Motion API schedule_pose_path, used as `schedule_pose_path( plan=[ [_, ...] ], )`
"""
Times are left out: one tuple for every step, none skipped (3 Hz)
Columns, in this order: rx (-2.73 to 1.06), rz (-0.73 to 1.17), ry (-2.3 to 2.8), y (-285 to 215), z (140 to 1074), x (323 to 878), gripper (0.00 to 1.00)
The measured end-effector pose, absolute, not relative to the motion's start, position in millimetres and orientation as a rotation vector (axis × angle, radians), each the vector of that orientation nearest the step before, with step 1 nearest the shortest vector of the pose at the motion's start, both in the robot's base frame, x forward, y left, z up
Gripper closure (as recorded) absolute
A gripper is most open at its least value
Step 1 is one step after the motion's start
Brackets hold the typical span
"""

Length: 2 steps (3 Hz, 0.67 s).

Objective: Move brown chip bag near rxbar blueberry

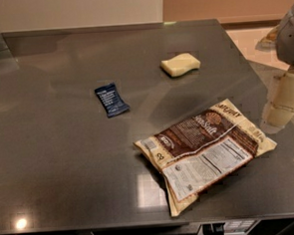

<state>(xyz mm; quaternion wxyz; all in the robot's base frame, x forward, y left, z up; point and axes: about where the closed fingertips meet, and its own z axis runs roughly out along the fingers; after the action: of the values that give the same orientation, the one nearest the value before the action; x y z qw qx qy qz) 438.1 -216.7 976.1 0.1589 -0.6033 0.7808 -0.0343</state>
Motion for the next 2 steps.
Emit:
schedule_pose_path(
  plan=[
    [-1.725, -0.098, 2.232, -216.7, 976.2, 438.1, 0.0],
    [-1.749, -0.065, 2.214, -214.0, 975.4, 441.3, 0.0]
  ],
)
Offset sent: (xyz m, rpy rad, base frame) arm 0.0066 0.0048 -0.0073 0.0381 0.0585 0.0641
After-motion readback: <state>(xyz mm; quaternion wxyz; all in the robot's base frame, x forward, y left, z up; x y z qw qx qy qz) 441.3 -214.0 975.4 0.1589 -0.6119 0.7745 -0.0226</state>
